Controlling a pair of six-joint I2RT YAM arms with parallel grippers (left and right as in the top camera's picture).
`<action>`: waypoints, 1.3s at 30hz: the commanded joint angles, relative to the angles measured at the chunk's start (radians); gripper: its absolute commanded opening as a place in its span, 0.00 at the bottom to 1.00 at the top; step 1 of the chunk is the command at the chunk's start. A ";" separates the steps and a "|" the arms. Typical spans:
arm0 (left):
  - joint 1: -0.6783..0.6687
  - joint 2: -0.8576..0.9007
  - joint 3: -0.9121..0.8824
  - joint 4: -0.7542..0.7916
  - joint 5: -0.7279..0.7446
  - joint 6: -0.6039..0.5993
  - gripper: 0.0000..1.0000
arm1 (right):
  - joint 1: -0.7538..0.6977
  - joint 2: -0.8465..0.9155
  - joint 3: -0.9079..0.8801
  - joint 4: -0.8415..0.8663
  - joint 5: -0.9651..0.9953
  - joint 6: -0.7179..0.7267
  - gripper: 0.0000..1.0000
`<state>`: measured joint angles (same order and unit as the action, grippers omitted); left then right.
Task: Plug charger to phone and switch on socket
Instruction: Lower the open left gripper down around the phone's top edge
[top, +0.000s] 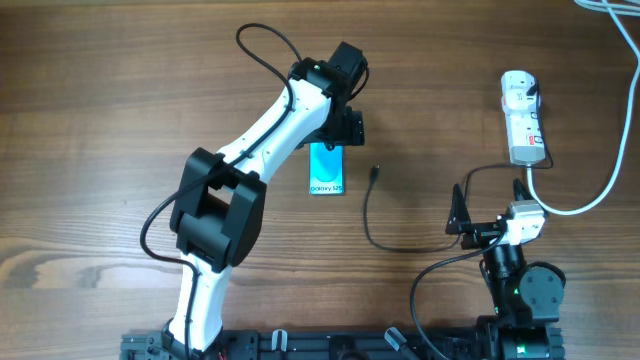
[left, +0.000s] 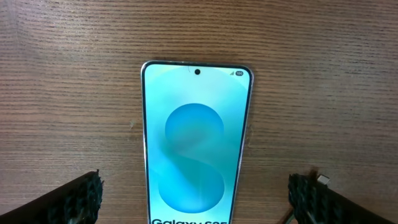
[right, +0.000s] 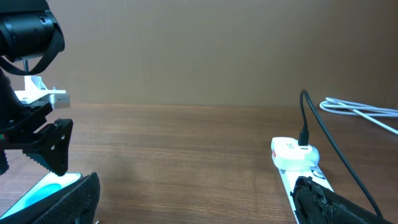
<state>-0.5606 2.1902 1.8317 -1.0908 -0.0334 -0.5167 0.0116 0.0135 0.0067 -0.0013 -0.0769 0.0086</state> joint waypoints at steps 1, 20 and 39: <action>0.004 0.017 -0.015 0.001 -0.017 0.004 1.00 | 0.004 -0.006 -0.002 0.002 0.017 -0.008 1.00; 0.005 0.022 -0.109 0.097 0.010 -0.018 1.00 | 0.004 -0.006 -0.002 0.002 0.017 -0.008 1.00; 0.002 0.042 -0.113 0.139 0.009 -0.014 1.00 | 0.004 -0.006 -0.002 0.002 0.017 -0.008 1.00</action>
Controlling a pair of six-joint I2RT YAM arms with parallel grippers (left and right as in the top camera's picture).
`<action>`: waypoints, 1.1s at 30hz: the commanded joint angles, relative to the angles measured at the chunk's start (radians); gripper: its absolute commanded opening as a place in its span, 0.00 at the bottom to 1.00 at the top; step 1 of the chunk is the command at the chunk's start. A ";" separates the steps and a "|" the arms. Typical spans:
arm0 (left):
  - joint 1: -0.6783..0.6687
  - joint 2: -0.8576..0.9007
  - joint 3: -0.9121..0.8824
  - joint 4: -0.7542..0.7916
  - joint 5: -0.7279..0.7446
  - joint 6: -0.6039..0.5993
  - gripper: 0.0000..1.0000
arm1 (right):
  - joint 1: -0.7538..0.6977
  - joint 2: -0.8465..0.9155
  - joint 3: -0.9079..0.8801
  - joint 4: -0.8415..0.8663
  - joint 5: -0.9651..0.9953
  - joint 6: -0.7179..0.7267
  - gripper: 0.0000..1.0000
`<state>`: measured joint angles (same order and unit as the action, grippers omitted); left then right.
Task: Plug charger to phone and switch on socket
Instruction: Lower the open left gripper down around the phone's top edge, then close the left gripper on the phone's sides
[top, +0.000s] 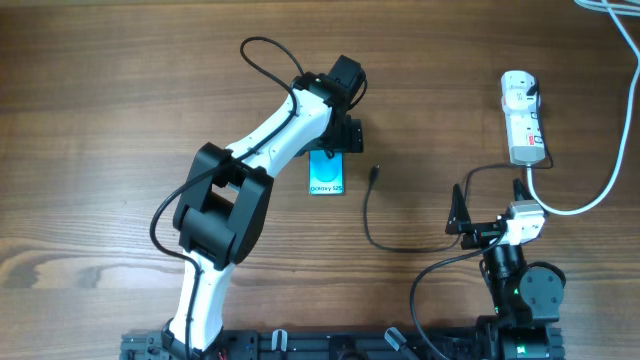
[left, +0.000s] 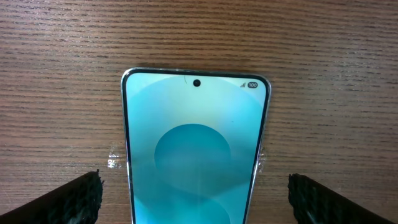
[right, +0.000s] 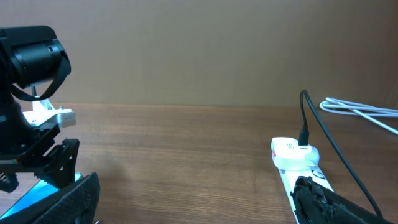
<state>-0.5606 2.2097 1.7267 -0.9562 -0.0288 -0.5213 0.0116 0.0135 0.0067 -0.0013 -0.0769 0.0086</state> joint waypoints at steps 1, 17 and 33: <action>0.002 0.024 -0.008 0.007 0.005 -0.010 1.00 | 0.004 -0.006 -0.002 0.002 0.017 -0.008 1.00; 0.000 0.068 -0.008 -0.018 0.044 -0.005 1.00 | 0.004 -0.006 -0.002 0.002 0.017 -0.008 1.00; -0.001 0.068 -0.008 -0.055 0.080 0.048 1.00 | 0.004 -0.006 -0.002 0.002 0.017 -0.008 1.00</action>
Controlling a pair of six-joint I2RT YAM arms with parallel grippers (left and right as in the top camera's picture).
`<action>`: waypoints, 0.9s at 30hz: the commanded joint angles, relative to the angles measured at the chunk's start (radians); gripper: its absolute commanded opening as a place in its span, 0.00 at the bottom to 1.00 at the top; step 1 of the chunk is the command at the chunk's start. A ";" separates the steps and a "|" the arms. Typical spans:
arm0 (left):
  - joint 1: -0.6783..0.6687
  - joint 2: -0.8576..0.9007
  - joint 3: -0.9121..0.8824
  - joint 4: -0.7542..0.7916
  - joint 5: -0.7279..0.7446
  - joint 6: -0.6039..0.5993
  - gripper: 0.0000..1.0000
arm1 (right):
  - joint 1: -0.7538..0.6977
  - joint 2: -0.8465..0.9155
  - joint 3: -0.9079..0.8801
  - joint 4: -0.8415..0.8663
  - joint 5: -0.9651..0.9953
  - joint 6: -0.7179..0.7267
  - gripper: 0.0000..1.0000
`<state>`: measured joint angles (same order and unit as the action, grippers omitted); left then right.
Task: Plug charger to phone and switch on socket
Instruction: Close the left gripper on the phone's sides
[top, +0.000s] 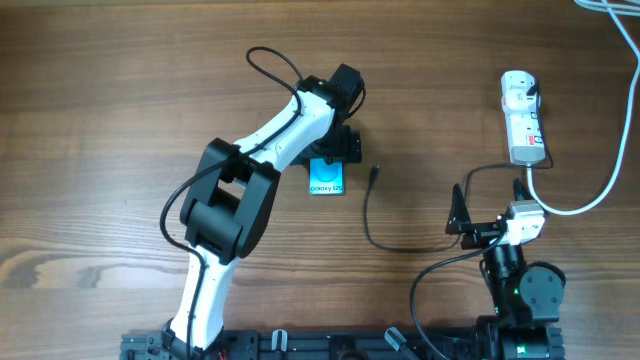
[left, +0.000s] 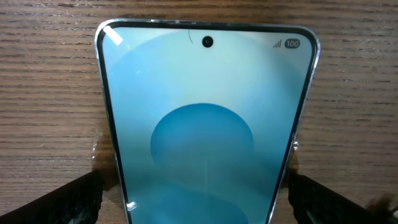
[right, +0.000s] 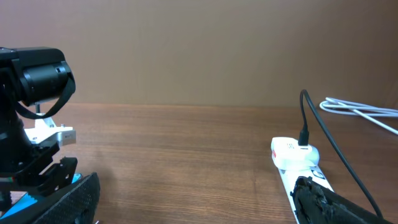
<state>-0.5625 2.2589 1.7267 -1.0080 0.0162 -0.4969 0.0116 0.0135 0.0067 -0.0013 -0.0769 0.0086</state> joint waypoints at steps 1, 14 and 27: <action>0.000 0.019 -0.008 -0.005 0.035 0.023 1.00 | 0.004 -0.006 -0.002 0.002 0.017 -0.008 1.00; -0.046 0.019 -0.008 -0.010 -0.037 0.019 1.00 | 0.004 -0.006 -0.002 0.002 0.017 -0.008 1.00; -0.035 0.019 -0.008 -0.013 -0.089 -0.035 1.00 | 0.004 -0.006 -0.002 0.002 0.017 -0.008 1.00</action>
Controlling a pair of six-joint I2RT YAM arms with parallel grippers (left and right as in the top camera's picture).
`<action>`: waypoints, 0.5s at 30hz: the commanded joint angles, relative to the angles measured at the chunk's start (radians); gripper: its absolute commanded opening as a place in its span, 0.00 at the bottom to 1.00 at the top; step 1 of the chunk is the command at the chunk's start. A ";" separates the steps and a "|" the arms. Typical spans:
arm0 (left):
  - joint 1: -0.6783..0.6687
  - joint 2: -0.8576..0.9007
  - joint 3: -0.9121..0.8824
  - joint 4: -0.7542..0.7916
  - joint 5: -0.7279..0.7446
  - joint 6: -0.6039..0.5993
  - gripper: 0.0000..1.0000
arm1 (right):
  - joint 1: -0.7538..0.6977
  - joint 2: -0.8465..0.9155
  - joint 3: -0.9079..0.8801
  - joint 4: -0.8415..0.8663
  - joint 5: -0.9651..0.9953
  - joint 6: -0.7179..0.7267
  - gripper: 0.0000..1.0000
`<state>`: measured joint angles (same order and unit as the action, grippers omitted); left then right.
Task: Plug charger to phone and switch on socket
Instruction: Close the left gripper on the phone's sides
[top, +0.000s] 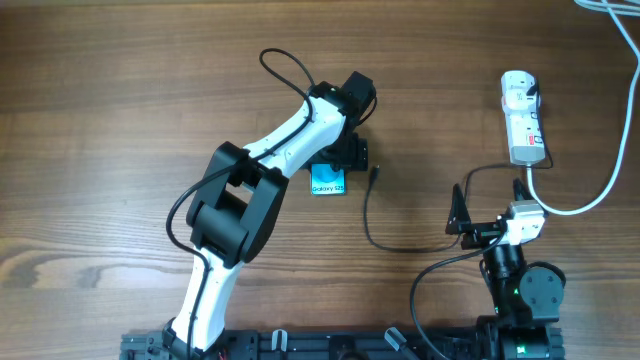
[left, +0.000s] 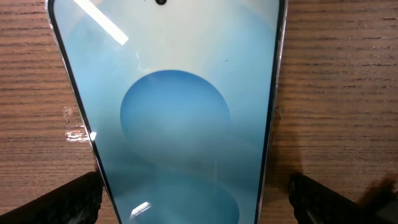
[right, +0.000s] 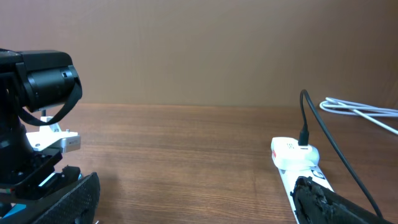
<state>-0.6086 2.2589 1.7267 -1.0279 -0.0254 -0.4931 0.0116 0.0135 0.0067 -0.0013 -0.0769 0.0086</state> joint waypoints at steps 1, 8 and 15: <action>0.016 0.019 -0.008 0.014 -0.046 -0.039 1.00 | 0.004 -0.006 -0.002 0.002 0.017 -0.008 1.00; 0.020 0.019 -0.008 0.041 -0.046 -0.039 1.00 | 0.004 -0.006 -0.002 0.002 0.017 -0.008 1.00; 0.035 0.019 -0.008 0.061 -0.047 -0.039 1.00 | 0.004 -0.006 -0.002 0.002 0.017 -0.008 1.00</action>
<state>-0.5964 2.2593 1.7267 -0.9710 -0.0406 -0.5137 0.0116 0.0135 0.0067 -0.0013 -0.0769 0.0086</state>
